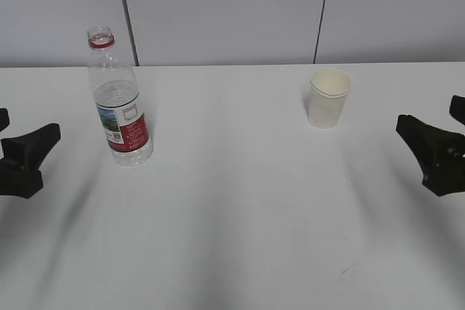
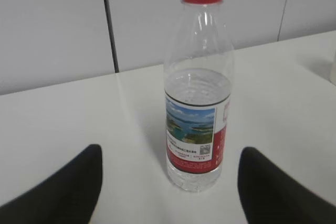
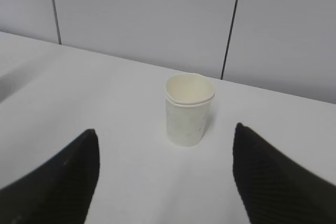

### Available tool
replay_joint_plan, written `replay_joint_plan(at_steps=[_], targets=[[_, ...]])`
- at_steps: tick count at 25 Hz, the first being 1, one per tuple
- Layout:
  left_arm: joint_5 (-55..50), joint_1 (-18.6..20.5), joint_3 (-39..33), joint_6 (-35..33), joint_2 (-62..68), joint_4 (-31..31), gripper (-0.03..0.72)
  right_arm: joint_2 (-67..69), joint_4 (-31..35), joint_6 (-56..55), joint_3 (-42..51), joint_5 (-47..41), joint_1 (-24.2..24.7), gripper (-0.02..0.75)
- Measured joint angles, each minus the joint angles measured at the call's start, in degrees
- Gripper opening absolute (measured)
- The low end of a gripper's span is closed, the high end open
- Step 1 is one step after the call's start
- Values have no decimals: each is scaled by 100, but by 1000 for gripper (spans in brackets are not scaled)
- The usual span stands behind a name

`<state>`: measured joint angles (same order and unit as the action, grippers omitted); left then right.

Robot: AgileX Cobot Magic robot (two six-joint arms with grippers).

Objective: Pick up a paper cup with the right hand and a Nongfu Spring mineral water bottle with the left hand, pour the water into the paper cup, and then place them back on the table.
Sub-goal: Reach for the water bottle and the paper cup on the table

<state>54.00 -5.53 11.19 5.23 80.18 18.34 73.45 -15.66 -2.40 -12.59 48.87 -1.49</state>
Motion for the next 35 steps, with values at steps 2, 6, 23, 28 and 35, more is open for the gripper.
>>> replay_joint_plan(at_steps=[2,6,23,28,35], targets=[[106,0,0,5,190,93,494,56,-124,-57,0,0,0,587],[357,0,0,18,548,224,491,158,-232,-91,0,20,0,587],[1106,0,17,22,1372,266,482,1693,-218,-101,-58,1368,0,587],[1109,0,17,22,1372,268,482,2208,19,-112,-217,1612,0,587],[1109,0,17,22,1373,273,482,2828,40,-112,-739,1635,0,587]])
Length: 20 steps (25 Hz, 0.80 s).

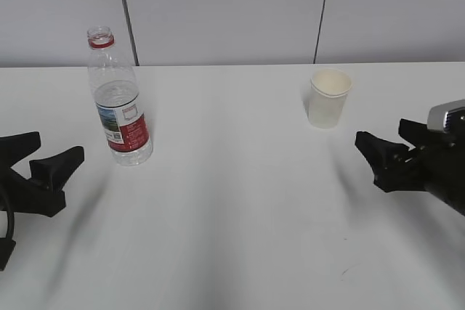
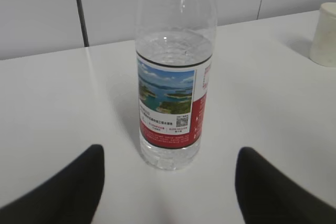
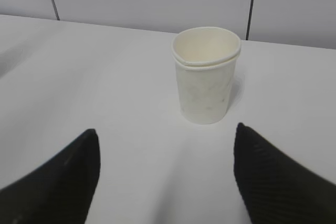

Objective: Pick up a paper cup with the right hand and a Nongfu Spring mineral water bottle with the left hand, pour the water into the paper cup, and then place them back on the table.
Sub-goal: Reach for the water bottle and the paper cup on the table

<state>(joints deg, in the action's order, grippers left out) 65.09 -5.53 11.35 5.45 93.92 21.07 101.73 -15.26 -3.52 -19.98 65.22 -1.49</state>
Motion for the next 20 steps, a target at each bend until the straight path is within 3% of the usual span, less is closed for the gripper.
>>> replay_joint_plan(at_steps=[20], targets=[[0,0,0,0,0,0,480,1156,144,0,-1285,9,0,587]])
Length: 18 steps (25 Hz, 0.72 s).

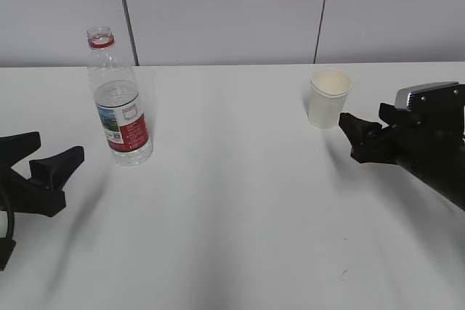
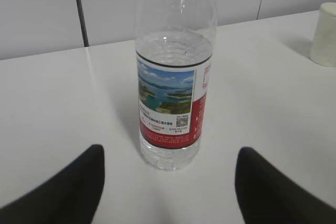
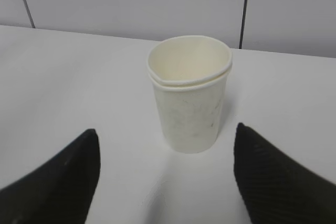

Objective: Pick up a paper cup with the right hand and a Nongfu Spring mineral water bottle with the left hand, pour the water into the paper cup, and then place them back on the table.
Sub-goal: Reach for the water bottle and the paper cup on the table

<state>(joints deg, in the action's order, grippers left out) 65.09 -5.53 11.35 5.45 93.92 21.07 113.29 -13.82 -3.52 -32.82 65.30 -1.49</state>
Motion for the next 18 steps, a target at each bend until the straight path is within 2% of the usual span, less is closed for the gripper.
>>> replay_joint_plan(at_steps=[7,18], targets=[[0,0,0,0,0,0,480,551,0,11,-495,0,0,661],[0,0,0,0,0,0,479,1213,0,116,-1376,0,0,672]])
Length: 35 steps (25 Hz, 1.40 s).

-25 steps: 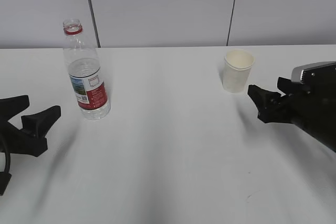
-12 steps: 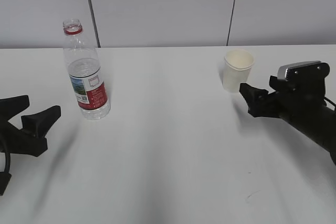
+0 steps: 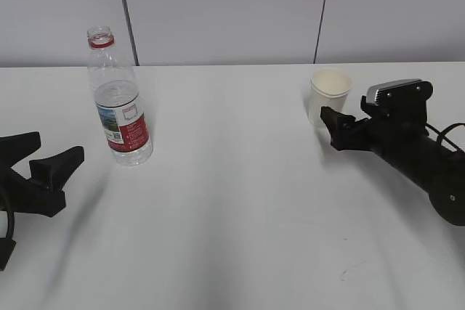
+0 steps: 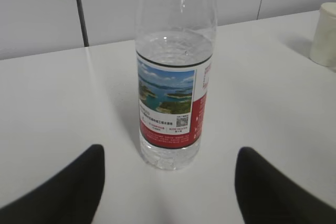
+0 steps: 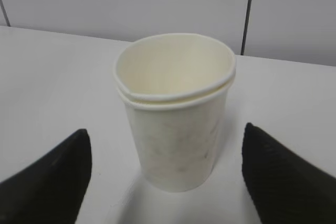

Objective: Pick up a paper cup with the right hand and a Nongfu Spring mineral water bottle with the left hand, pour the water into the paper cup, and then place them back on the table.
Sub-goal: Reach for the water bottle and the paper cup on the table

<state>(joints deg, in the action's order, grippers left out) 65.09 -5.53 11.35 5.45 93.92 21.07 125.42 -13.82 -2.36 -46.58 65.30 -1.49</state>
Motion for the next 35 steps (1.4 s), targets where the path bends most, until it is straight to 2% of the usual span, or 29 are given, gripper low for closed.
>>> replay_joint_plan(at_steps=[27,35], targets=[[0,0,0,0,0,2,477,1233,-162,0,-1812,-24,0,660],[0,0,0,0,0,2,461,1233,-183,0,-1906,-273,0,605]])
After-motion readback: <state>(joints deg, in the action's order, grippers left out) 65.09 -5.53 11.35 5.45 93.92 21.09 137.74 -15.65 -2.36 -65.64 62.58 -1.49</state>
